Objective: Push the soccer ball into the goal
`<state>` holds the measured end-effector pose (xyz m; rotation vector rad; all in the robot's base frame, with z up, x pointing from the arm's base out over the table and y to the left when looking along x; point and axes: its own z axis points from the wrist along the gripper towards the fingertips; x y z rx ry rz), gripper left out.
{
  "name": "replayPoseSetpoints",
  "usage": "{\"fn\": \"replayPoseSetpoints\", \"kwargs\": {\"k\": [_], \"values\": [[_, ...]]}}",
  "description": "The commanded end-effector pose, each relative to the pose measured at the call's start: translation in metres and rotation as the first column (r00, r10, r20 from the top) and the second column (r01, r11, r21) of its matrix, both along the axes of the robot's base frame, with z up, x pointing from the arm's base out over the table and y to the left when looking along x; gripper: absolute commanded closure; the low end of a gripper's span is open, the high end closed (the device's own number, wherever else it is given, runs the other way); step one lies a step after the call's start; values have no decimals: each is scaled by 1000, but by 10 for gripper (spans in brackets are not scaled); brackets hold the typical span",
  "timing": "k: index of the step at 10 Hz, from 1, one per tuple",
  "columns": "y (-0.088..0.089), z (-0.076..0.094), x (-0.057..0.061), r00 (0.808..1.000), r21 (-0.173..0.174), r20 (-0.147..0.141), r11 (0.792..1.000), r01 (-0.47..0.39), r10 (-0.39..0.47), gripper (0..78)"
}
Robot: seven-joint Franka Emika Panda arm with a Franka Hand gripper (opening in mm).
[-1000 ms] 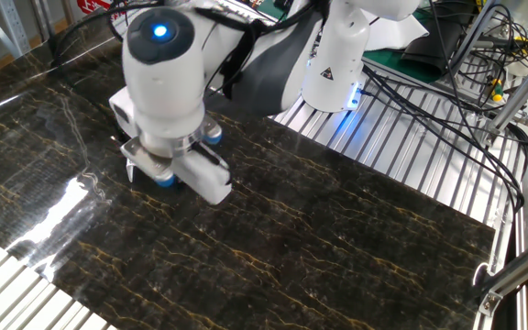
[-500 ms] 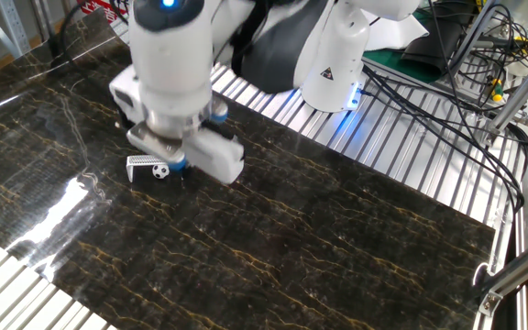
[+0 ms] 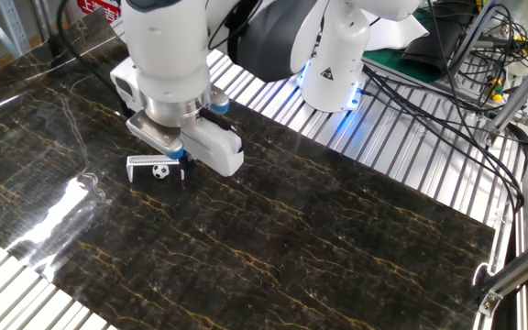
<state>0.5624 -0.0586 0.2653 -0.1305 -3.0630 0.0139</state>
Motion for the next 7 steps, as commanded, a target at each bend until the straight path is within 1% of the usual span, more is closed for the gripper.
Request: {"fn": "replayPoseSetpoints", "kwargs": {"k": [1,3,7], "values": [[-7,-13,-2,999,-15,14,999,35,-35,764],[-7,-13,-1,999,-25,13,999,35,-35,764],[-7,-13,-1,999,-25,14,999,31,-31,764]]}}
